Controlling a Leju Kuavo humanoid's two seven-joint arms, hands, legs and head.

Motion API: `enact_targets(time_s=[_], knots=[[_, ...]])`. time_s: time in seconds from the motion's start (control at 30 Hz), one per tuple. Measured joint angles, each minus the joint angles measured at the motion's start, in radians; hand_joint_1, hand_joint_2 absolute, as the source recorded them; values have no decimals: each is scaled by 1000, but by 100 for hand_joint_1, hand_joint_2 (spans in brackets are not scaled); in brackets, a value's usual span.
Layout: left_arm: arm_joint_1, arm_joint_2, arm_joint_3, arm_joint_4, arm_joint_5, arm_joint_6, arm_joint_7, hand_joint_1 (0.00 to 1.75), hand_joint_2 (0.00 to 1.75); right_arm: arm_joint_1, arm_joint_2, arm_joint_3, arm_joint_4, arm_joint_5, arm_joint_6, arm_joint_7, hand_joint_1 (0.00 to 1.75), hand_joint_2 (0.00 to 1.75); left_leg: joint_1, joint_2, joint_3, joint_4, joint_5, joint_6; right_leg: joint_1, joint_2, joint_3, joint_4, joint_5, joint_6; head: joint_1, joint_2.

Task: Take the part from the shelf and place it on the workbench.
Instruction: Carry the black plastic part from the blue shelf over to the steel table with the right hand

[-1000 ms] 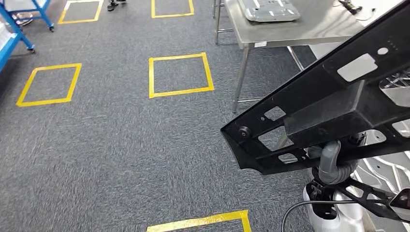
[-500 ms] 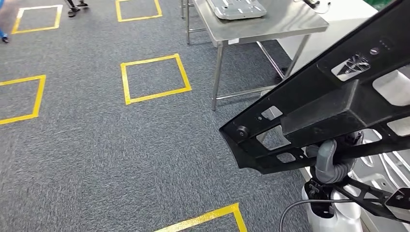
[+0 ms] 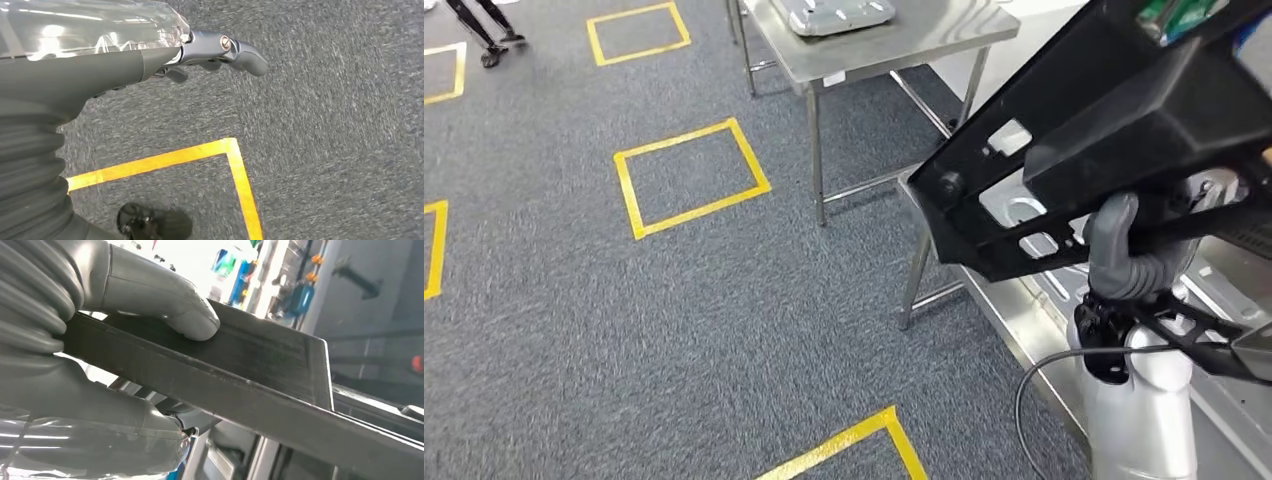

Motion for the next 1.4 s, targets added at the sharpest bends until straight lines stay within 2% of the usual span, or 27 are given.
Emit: enact_targets(time_s=[0.07, 0.1, 0.13, 0.17, 0.23, 0.3, 0.37, 0.43, 0.5, 0.53, 0.57, 0.6, 0.63, 0.67, 0.73, 0.8, 0.87, 0.9, 0.97, 1.03, 1.07, 1.1, 1.13, 1.2, 1.27, 1.33, 1.4], knots=[[5, -2, 0, 0, 0, 2, 1, 0, 175, -12, -5, 6, 16, 5, -8, 1, 175, 175, 1, -16, -68, 130, -45, -3, 1, 24, -1, 3, 0, -2, 0, 0], [6, -3, 0, 0, 0, 3, 2, 0, 175, -15, -7, 8, 23, 6, -9, 2, 175, 175, 1, -17, -84, 153, -40, -4, 1, 37, -1, 5, -1, -2, 0, 0], [6, -4, 0, 0, 1, 4, 4, 0, 175, -18, -9, 10, 29, 7, -11, 2, 175, 175, 2, -19, -81, 133, -14, -4, 1, 50, -1, 8, -3, -1, 0, 0], [6, -5, 0, 0, 2, 5, 7, 0, 175, -22, -12, 13, 36, 8, -14, 2, 175, 175, 4, -24, -59, 76, 26, -3, 0, 63, 0, 11, -5, 1, 0, 0], [6, -6, 0, 0, 4, 9, 14, 0, 175, -35, -20, 18, 56, 11, -26, -2, 175, 175, 9, -58, 0, -63, 91, 0, -1, 88, -2, 20, -10, 8, 0, 0], [8, -8, 0, 0, 4, 11, 17, 0, 175, -46, -31, 23, 83, 10, -39, -11, 175, 175, 10, -78, 25, -123, 105, 8, -2, 108, -10, 25, -11, 19, 0, 0], [7, -10, 0, 1, 4, 12, 19, 0, 175, -49, -43, 28, 107, 6, -51, -21, 175, 175, 8, -61, 25, -127, 107, 20, -4, 124, -17, 24, -8, 32, 0, 0], [4, -12, 0, 1, 2, 14, 21, 0, 175, -53, -53, 32, 128, -2, -59, -27, 175, 175, 9, -43, 27, -136, 113, 33, -3, 94, -30, 47, -25, 43, 0, 0], [6, -15, 0, 1, 1, 15, 25, 0, 175, -58, -59, 39, 150, -14, -61, -28, 175, 175, 8, -23, 28, -141, 115, 43, -3, 34, -79, 147, -79, 51, 0, 0], [9, -16, 0, 1, 2, 15, 26, 0, 175, -58, -60, 44, 160, -20, -60, -28, 175, 175, 7, -12, 28, -141, 114, 45, -5, 16, -114, 216, -109, 55, 0, 0], [12, -17, 0, 1, 3, 15, 27, 0, 175, -57, -59, 49, 170, -27, -55, -29, 175, 175, 6, -1, 28, -141, 112, 46, -7, 7, -144, 273, -128, 58, 0, 0], [14, -20, 1, 1, 4, 14, 26, 0, 175, -54, -59, 56, 181, -33, -49, -30, 175, 175, 5, 11, 29, -141, 111, 46, -9, 3, -161, 302, -129, 60, 0, 0], [14, -24, 1, 1, 5, 14, 24, 0, 175, -53, -59, 63, 191, -35, -43, -33, 175, 175, 5, 22, 30, -140, 109, 45, -10, 0, -157, 292, -112, 60, 0, 0], [13, -28, 1, 1, 5, 13, 20, 0, 175, -53, -58, 71, 200, -36, -38, -35, 175, 175, 5, 33, 32, -139, 106, 44, -11, -7, -134, 243, -79, 59, 0, 0], [10, -37, 1, 1, 5, 14, 14, 0, 175, -56, -57, 84, 213, -33, -35, -38, 175, 175, 2, 51, 38, -137, 100, 38, -4, -47, -62, 102, -17, 52, 0, 0], [9, -44, 1, 2, 4, 15, 11, 0, 175, -58, -56, 91, 221, -32, -37, -38, 175, 175, -3, 69, 43, -136, 94, 29, 5, -74, -27, 28, 2, 38, 0, 0], [8, -50, 1, 3, 2, 13, 9, 0, 175, -57, -55, 93, 225, -30, -39, -37, 175, 175, -5, 90, 49, -138, 89, 19, 8, -56, -29, 21, 0, 27, 0, 0], [7, -52, 1, 3, 1, 12, 8, 0, 175, -56, -55, 94, 226, -28, -39, -36, 175, 175, -4, 88, 51, -135, 84, 13, 6, -44, -27, 18, 2, 21, 0, 0], [3, -53, 1, 3, 0, 11, 5, 0, 175, -57, -55, 97, 226, -23, -40, -34, 175, 175, -1, 48, 34, -86, 49, 4, -1, -22, -22, 10, 7, 10, 0, 0], [6, -54, 1, 3, 0, 11, 4, 0, 175, -58, -55, 102, 226, -20, -41, -30, 175, 175, 3, -2, -25, 39, -14, -1, -4, 0, -20, 9, 8, 2, 0, 0], [8, -54, 1, 4, 0, 11, 4, 0, 175, -56, -55, 103, 227, -19, -41, -29, 175, 175, 4, -11, -58, 105, -39, -3, -3, 14, -20, 9, 7, 0, 0, 0], [10, -54, 1, 4, 0, 11, 4, 0, 175, -54, -55, 105, 227, -19, -41, -28, 175, 175, 4, -15, -82, 146, -46, -5, -3, 28, -19, 10, 7, 0, 0, 0], [11, -55, 1, 4, 0, 11, 4, 0, 175, -53, -55, 106, 228, -19, -41, -27, 175, 175, 5, -16, -88, 150, -32, -5, -3, 43, -19, 11, 6, 0, 0, 0], [10, -55, 1, 5, 0, 11, 4, 0, 175, -53, -55, 107, 229, -18, -40, -26, 175, 175, 8, -28, -48, 44, 42, -3, -4, 72, -16, 15, 3, 4, 0, 0], [9, -54, 1, 5, 0, 11, 4, 0, 175, -53, -55, 107, 229, -17, -41, -26, 175, 175, 12, -66, 6, -81, 96, 1, -4, 97, -17, 23, -2, 12, 0, 0], [9, -54, 1, 5, 0, 11, 4, 0, 175, -53, -55, 108, 230, -17, -41, -25, 175, 175, 11, -82, 25, -123, 102, 6, -6, 119, -24, 27, -3, 24, 0, 0], [5, -55, 1, 5, 0, 11, 4, 0, 175, -51, -55, 108, 230, -12, -45, -25, 175, 175, 10, -62, 30, -131, 106, 17, -10, 126, -27, 26, -2, 37, 0, 0]])
